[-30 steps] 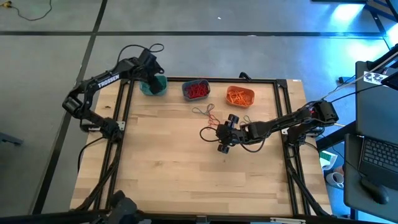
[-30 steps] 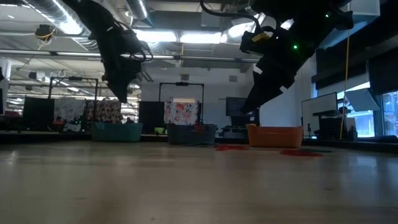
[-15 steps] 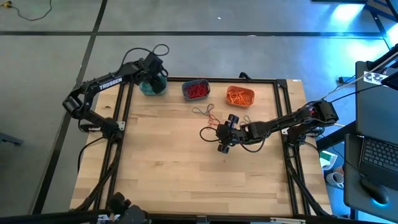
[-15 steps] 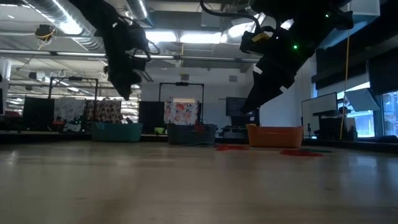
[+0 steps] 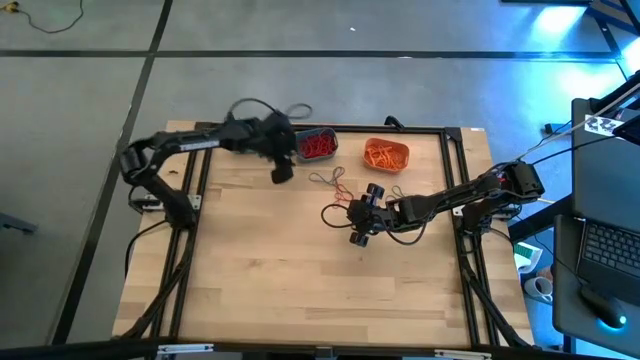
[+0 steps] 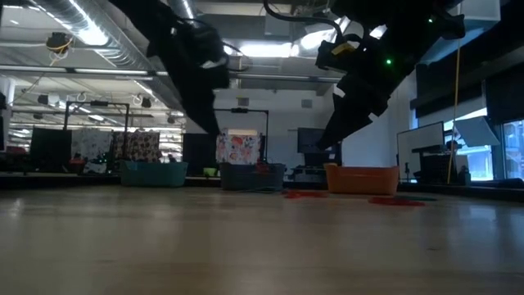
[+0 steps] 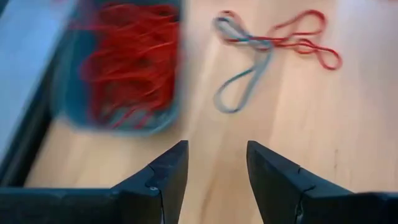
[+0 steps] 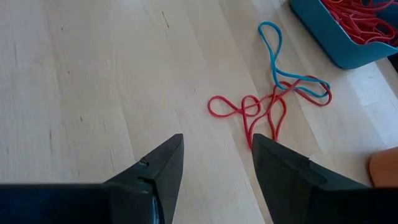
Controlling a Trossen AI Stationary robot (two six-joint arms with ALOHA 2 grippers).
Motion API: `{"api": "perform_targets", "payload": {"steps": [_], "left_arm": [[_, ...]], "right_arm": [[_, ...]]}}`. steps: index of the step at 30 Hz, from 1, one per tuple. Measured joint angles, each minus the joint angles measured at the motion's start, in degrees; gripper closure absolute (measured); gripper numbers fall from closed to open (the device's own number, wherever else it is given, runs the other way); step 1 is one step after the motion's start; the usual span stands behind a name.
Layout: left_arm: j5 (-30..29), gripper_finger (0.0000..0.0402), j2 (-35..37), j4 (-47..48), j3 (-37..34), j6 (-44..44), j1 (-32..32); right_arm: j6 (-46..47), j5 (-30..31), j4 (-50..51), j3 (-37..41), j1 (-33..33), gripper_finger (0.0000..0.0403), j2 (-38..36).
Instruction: Sort rubber bands into baskets
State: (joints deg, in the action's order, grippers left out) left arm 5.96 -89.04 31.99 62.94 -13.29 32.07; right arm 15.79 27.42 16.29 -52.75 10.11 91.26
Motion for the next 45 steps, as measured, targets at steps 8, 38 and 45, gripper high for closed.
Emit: {"api": "perform_targets", "payload": {"steps": [8,38,45], "left_arm": [[-0.1,0.0242,-11.2,-11.5,0.0,-5.7,-8.3],[-4.7,0.0395,-23.7,-24.9,0.7,-11.0,-5.8],[-7.3,0.0398,-18.7,-19.4,0.6,-11.3,-5.8]], "right_arm": [[0.0,0.0,0.1,0.0,0.0,0.0213,0.0],[0.0,0.0,0.1,0.0,0.0,0.0213,0.0],[0.0,0.0,0.1,0.0,0.0,0.0213,0.0]]}}
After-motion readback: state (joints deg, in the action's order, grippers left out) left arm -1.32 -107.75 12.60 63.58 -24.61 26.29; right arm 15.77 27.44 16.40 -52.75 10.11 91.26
